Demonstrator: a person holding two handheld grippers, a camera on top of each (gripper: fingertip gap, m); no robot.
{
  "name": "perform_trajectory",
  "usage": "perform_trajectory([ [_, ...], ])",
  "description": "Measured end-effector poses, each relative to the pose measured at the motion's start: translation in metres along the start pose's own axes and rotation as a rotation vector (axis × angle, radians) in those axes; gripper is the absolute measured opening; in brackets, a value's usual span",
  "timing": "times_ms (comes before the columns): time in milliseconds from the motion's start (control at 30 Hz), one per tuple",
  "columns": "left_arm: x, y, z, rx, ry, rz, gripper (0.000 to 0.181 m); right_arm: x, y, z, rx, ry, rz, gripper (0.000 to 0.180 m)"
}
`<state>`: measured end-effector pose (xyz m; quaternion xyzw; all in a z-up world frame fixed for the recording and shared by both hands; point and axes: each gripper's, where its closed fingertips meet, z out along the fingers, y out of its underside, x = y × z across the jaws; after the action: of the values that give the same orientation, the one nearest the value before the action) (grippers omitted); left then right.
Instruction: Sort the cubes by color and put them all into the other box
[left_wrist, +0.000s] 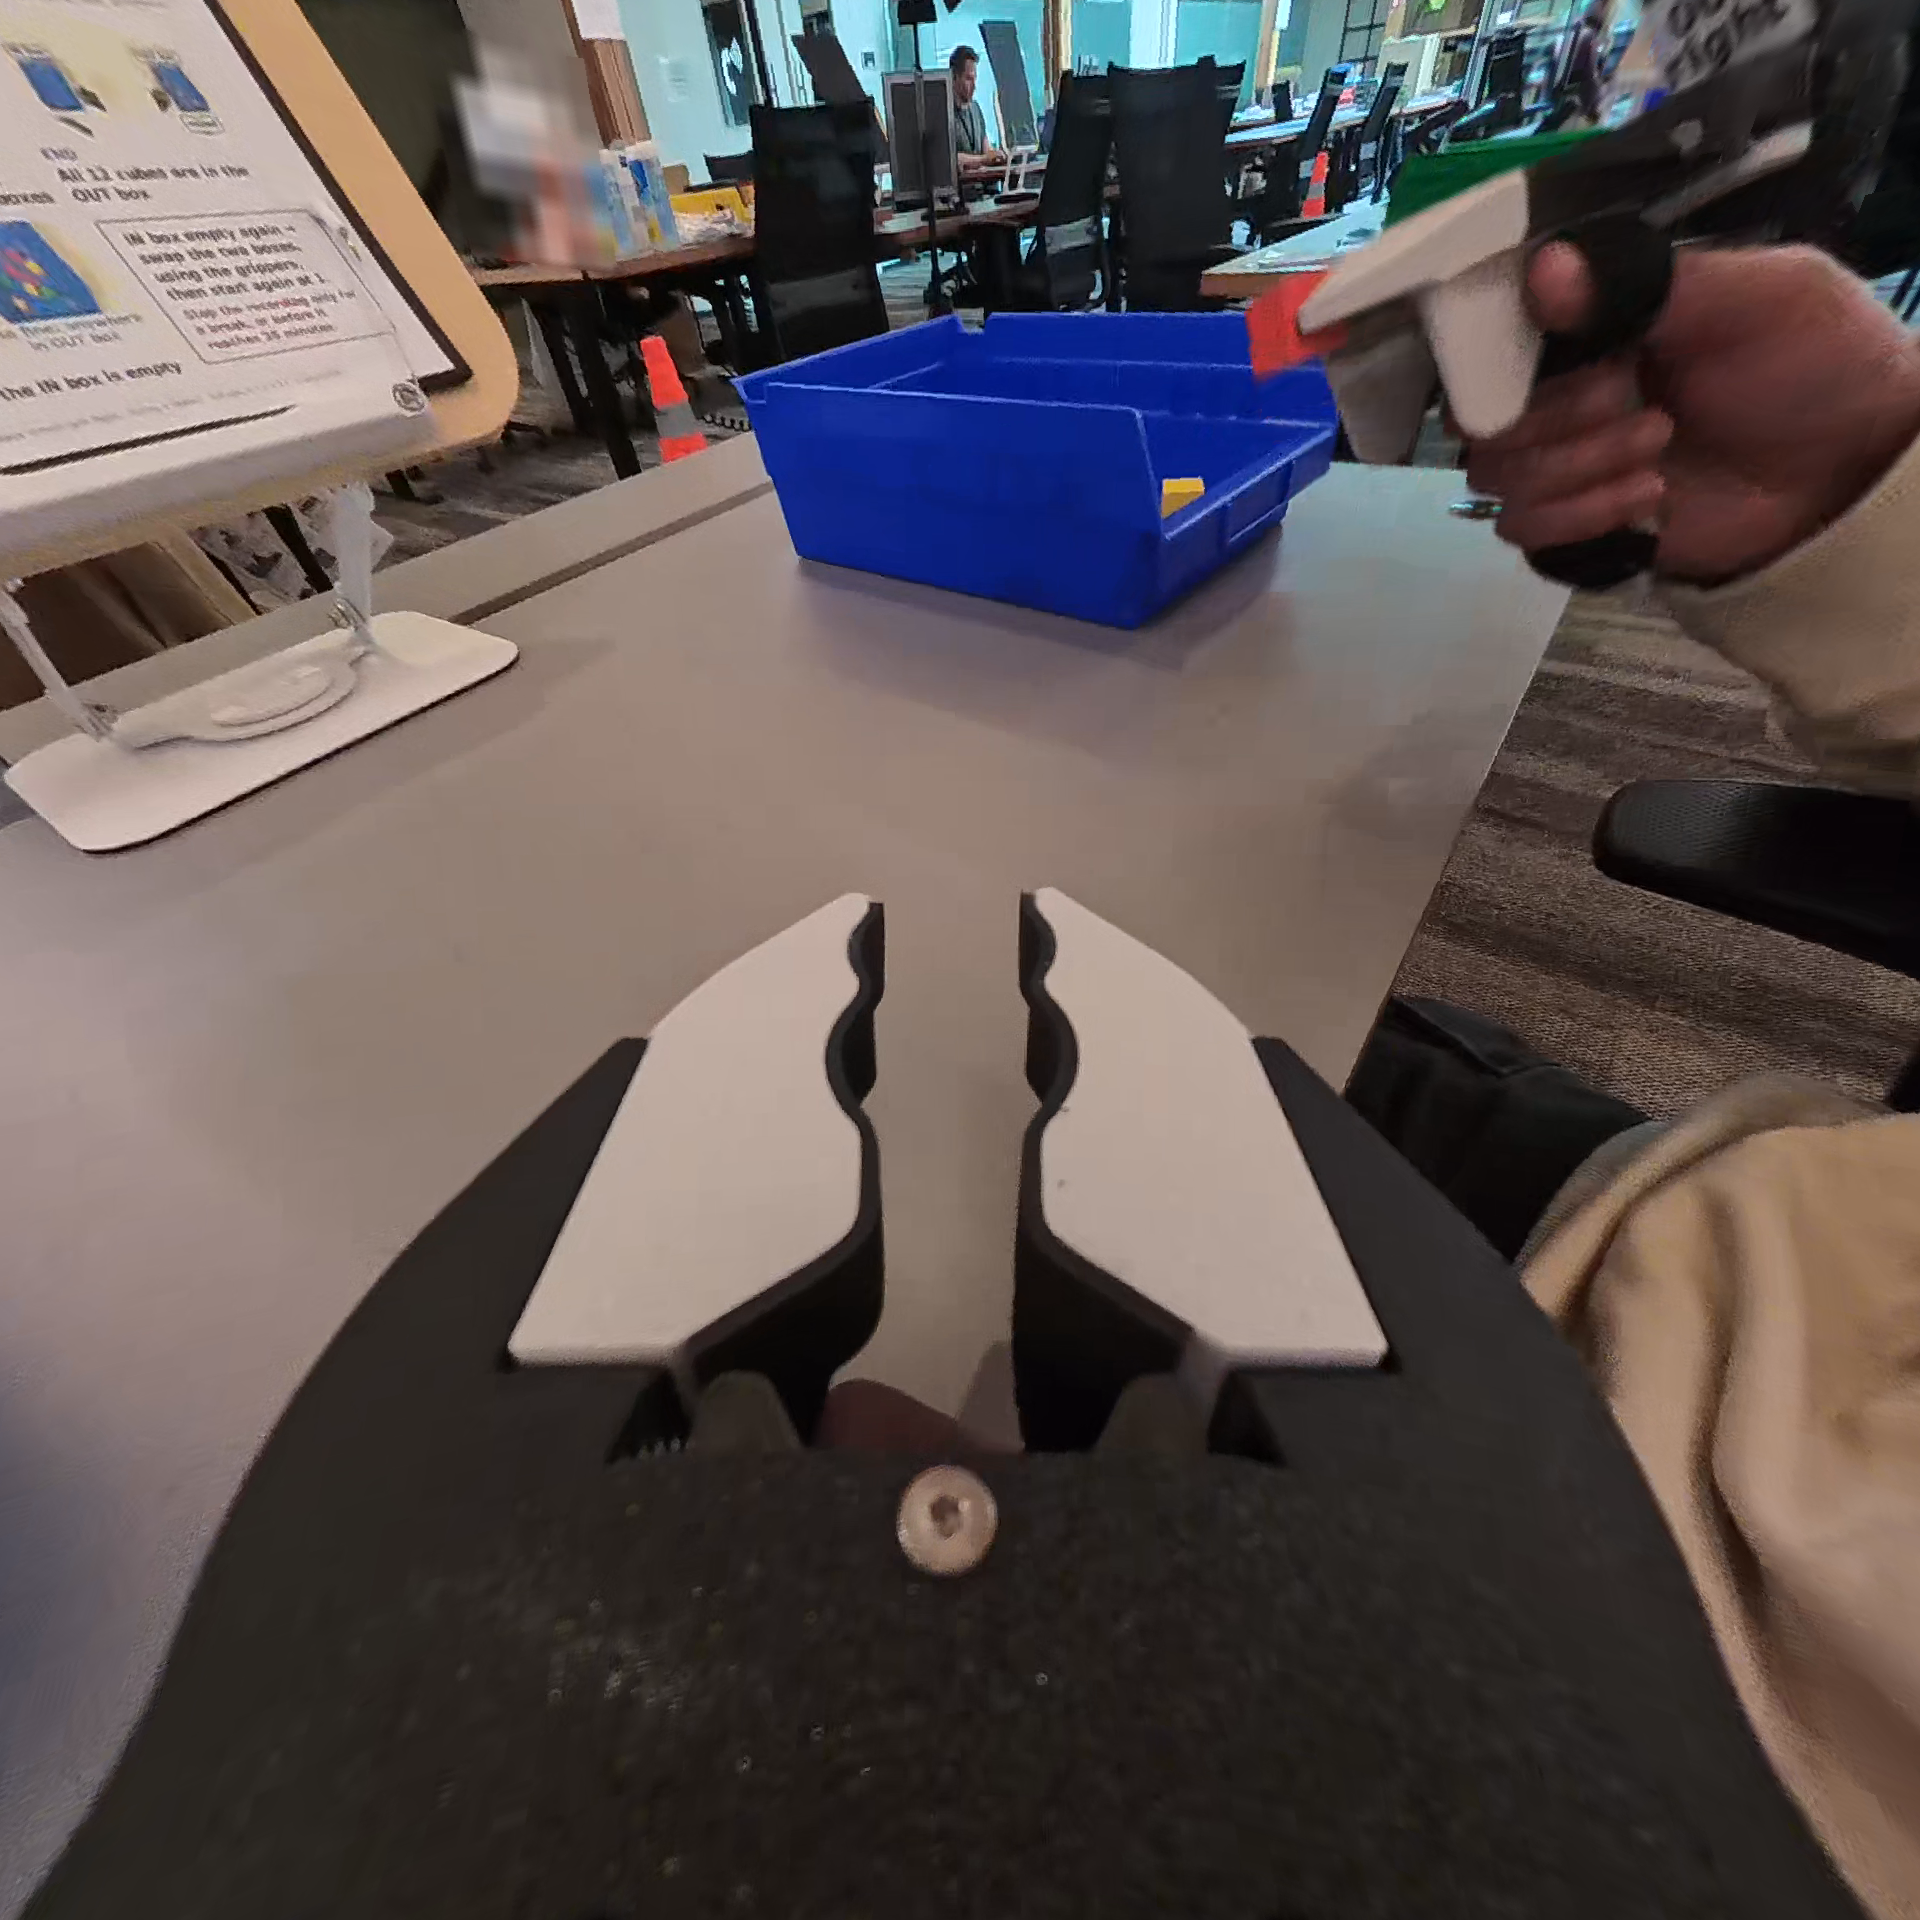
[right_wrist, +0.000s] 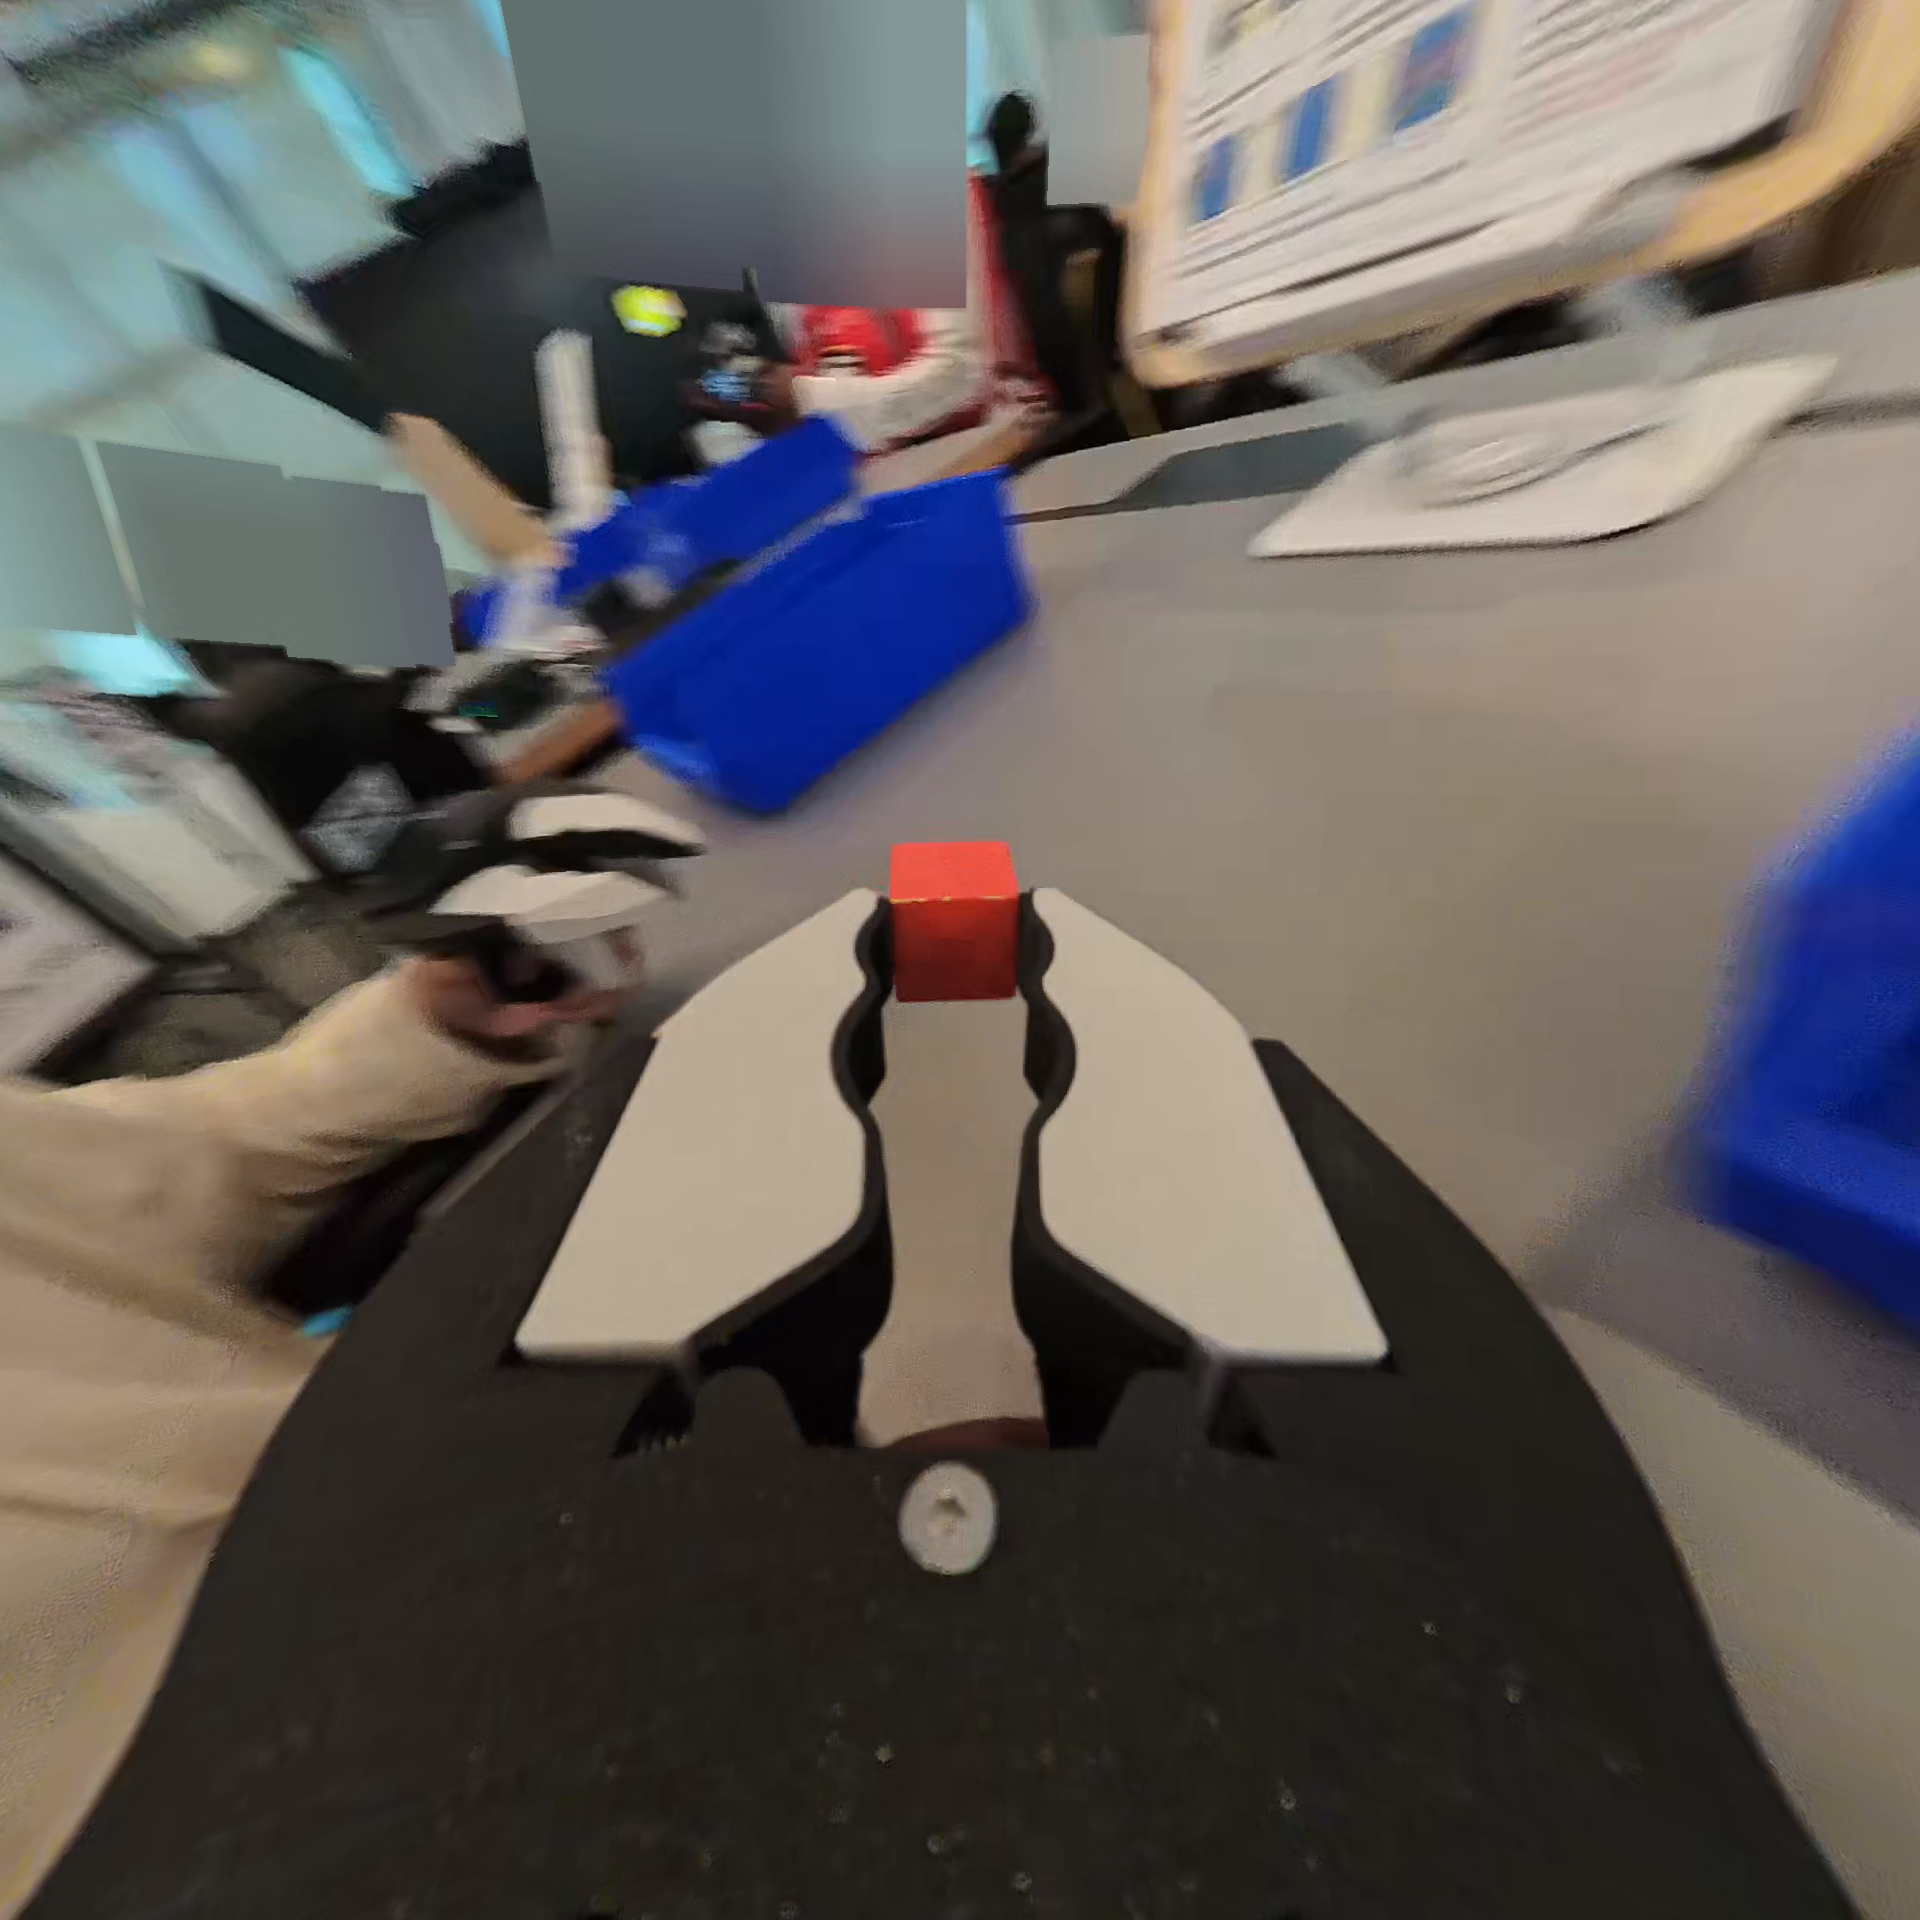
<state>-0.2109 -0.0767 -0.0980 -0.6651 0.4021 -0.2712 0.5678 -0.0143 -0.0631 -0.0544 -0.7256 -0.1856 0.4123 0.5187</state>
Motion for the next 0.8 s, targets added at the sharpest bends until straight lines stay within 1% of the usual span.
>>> perform_trajectory([
  [100,0.0,0.004,0.004,-0.022,0.001,0.003,0.025,0.072,-0.043,-0.042,0.014,0.344,-0.121,0.022],
  [167,0.002,0.007,0.005,-0.029,0.011,0.007,0.025,0.127,-0.061,-0.065,-0.08,0.524,-0.164,0.022],
  [233,0.003,0.013,0.007,-0.061,0.008,0.039,0.025,0.184,-0.064,-0.08,-0.27,0.673,-0.152,0.022],
  [300,0.001,0.017,0.009,-0.088,-0.025,0.099,0.025,0.23,-0.053,-0.085,-0.505,0.755,-0.103,0.023],
  [367,0.005,0.017,0.008,-0.097,-0.035,0.138,0.026,0.261,-0.041,-0.085,-0.718,0.804,-0.073,0.023],
  [467,0.012,0.013,0.006,-0.078,-0.014,0.132,0.026,0.292,-0.013,-0.087,-1.025,0.857,0.003,0.023],
  [533,0.012,0.013,0.005,-0.081,-0.014,0.13,0.027,0.305,0.003,-0.095,-1.197,0.91,0.033,0.023],
  [567,0.011,0.014,0.004,-0.085,-0.02,0.133,0.027,0.307,0.01,-0.095,-1.25,0.904,0.039,0.023],
  [633,0.008,0.015,0.001,-0.09,-0.032,0.135,0.027,0.307,0.019,-0.093,-1.309,0.884,0.071,0.023],
  [700,0.005,0.015,-0.002,-0.092,-0.04,0.119,0.027,0.309,0.021,-0.093,-1.325,0.885,0.075,0.025],
  [767,0.0,0.016,-0.004,-0.105,-0.045,0.08,0.027,0.307,0.014,-0.093,-1.29,0.898,0.045,0.04],
  [800,-0.004,0.016,-0.005,-0.115,-0.055,0.049,0.027,0.302,0.006,-0.095,-1.252,0.913,0.018,0.044],
])
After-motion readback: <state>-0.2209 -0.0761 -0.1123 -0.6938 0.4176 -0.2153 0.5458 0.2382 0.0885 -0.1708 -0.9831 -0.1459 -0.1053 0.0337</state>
